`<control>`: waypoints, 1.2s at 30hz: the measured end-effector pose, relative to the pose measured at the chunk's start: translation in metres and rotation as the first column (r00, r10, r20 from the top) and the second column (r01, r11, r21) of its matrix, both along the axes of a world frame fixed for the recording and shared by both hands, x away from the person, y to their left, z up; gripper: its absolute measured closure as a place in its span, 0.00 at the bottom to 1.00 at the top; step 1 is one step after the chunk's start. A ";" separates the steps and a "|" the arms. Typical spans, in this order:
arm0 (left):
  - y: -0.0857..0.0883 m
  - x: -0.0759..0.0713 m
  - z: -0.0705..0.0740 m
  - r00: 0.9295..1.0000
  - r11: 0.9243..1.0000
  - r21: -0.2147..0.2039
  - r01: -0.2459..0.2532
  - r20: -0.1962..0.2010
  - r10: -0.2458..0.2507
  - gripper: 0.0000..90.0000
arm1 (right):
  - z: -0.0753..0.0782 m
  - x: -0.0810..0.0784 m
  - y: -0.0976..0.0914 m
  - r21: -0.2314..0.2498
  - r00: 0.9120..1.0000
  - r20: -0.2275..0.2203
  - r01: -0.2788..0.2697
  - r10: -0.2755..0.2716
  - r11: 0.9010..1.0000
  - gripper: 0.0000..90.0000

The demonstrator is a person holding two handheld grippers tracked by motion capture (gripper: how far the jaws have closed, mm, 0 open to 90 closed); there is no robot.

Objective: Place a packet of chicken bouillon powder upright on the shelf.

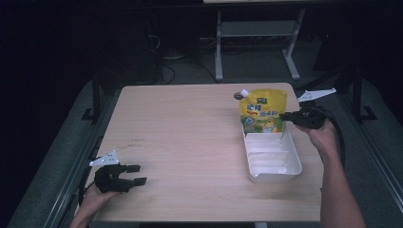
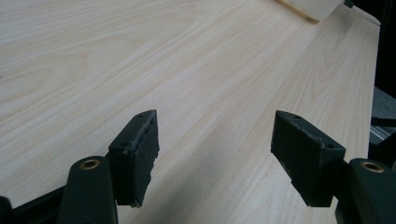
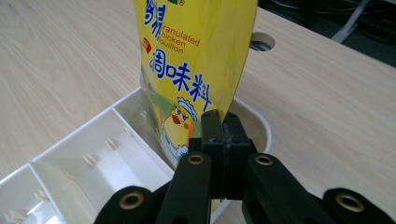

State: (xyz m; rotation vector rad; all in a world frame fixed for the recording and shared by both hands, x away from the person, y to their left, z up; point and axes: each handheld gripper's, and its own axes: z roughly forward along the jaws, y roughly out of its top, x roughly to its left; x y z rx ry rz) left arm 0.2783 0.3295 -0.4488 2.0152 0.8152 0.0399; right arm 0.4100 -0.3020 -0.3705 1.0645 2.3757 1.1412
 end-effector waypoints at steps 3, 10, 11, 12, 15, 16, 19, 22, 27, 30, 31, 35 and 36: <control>0.001 0.000 -0.001 1.000 1.000 0.002 -0.002 -0.005 0.002 0.35 | -0.002 0.000 -0.002 0.018 1.000 -0.006 0.009 -0.009 1.000 1.00; 0.001 0.001 -0.001 1.000 1.000 0.003 -0.004 -0.004 0.004 0.34 | 0.003 -0.005 -0.007 0.094 0.999 -0.023 0.045 -0.043 0.995 0.72; 0.001 0.001 -0.001 1.000 1.000 0.006 -0.004 -0.004 0.004 0.34 | 0.004 -0.006 -0.008 0.100 0.999 -0.030 0.045 -0.042 0.994 0.71; 0.001 0.001 -0.002 1.000 1.000 0.007 -0.006 -0.005 0.006 0.34 | 0.005 -0.008 -0.008 0.107 0.999 -0.037 0.042 -0.039 0.993 0.67; 0.001 0.000 -0.002 1.000 1.000 0.016 -0.009 -0.004 0.009 0.32 | 0.008 -0.014 -0.010 0.117 0.998 -0.056 0.049 -0.043 0.992 0.60; 0.001 0.000 -0.002 1.000 1.000 0.017 -0.009 -0.004 0.009 0.32 | 0.009 -0.017 -0.010 0.124 0.997 -0.055 0.058 -0.052 0.991 0.58; 0.001 0.000 -0.003 1.000 1.000 0.026 -0.009 -0.004 0.009 0.32 | 0.007 -0.024 -0.013 0.135 0.997 -0.053 0.065 -0.058 0.989 0.55; 0.001 -0.001 -0.003 1.000 0.999 0.036 -0.010 -0.004 0.011 0.31 | 0.007 -0.032 -0.015 0.153 0.997 -0.049 0.068 -0.062 0.986 0.54; 0.000 -0.001 -0.004 1.000 0.999 0.051 -0.008 -0.007 0.008 0.31 | 0.003 -0.044 -0.019 0.176 0.996 -0.054 0.083 -0.075 0.981 0.50; -0.001 -0.001 -0.006 1.000 0.997 0.071 -0.007 -0.009 0.007 0.31 | 0.000 -0.052 -0.022 0.178 0.995 -0.057 0.087 -0.078 0.980 0.48; -0.001 -0.002 -0.006 1.000 0.997 0.076 -0.007 -0.009 0.008 0.31 | -0.001 -0.055 -0.023 0.182 0.995 -0.059 0.090 -0.080 0.979 0.48; -0.002 -0.003 -0.006 1.000 0.996 0.084 -0.004 -0.008 0.005 0.31 | -0.005 -0.066 -0.027 0.192 0.994 -0.062 0.102 -0.091 0.976 0.46; -0.002 -0.003 -0.006 1.000 0.996 0.085 -0.005 -0.007 0.005 0.31 | -0.007 -0.070 -0.029 0.196 0.993 -0.064 0.105 -0.094 0.975 0.46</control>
